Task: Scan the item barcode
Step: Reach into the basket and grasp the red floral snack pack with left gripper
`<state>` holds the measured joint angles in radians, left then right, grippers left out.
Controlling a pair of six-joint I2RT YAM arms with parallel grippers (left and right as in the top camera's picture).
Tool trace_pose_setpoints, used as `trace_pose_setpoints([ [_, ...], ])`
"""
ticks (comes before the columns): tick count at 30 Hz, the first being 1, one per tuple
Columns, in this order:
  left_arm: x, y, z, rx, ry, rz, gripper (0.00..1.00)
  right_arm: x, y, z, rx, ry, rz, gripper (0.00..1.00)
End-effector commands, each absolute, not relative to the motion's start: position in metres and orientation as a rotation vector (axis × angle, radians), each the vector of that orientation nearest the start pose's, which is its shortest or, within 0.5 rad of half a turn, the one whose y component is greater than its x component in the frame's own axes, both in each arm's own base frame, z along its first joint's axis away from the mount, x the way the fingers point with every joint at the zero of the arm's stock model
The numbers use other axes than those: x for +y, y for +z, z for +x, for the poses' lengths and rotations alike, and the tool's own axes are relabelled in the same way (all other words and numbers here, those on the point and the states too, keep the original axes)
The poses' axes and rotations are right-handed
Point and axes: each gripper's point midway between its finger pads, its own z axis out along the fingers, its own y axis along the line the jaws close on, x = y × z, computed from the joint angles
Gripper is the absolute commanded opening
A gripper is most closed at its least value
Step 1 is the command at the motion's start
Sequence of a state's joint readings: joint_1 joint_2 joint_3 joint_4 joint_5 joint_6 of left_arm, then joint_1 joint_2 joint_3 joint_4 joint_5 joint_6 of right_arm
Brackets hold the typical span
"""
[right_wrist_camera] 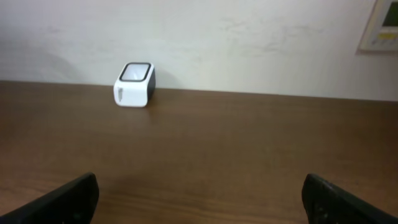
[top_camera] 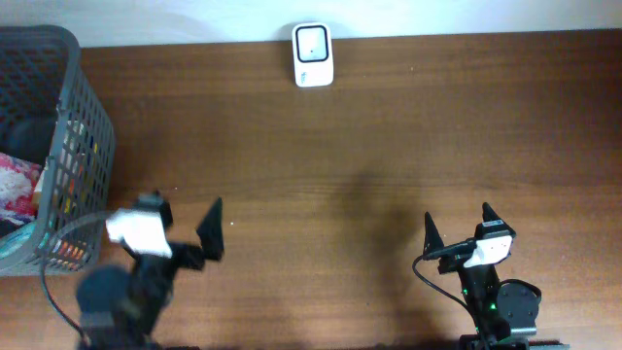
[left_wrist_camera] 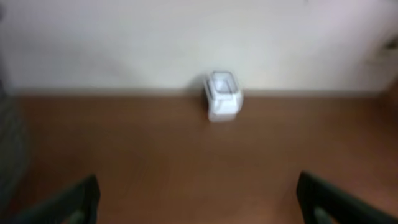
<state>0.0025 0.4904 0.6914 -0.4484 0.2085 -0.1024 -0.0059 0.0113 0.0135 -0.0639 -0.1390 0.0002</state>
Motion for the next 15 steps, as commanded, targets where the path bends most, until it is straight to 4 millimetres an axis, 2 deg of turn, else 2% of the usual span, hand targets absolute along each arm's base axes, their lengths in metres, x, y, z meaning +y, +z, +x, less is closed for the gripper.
trace_pose_setpoints([
  [1,0.001,0.376,0.285,1.818,0.009,0.017,0.99,0.023,0.159,0.245,1.634,0.116,-0.096,0.99],
  [5,0.025,0.427,0.298,1.875,0.16,-0.048,0.99,0.023,0.159,0.245,1.634,0.116,-0.096,0.99],
  [9,0.033,0.476,0.31,1.853,0.242,-0.031,0.99,0.023,0.159,0.245,1.634,0.116,-0.096,0.99],
  [12,0.063,0.497,0.308,1.832,0.394,-0.155,0.99,0.023,0.159,0.245,1.634,0.116,-0.096,0.99],
  [15,0.108,0.492,0.31,1.886,0.531,-0.292,0.99,0.023,0.159,0.245,1.634,0.116,-0.096,0.99],
])
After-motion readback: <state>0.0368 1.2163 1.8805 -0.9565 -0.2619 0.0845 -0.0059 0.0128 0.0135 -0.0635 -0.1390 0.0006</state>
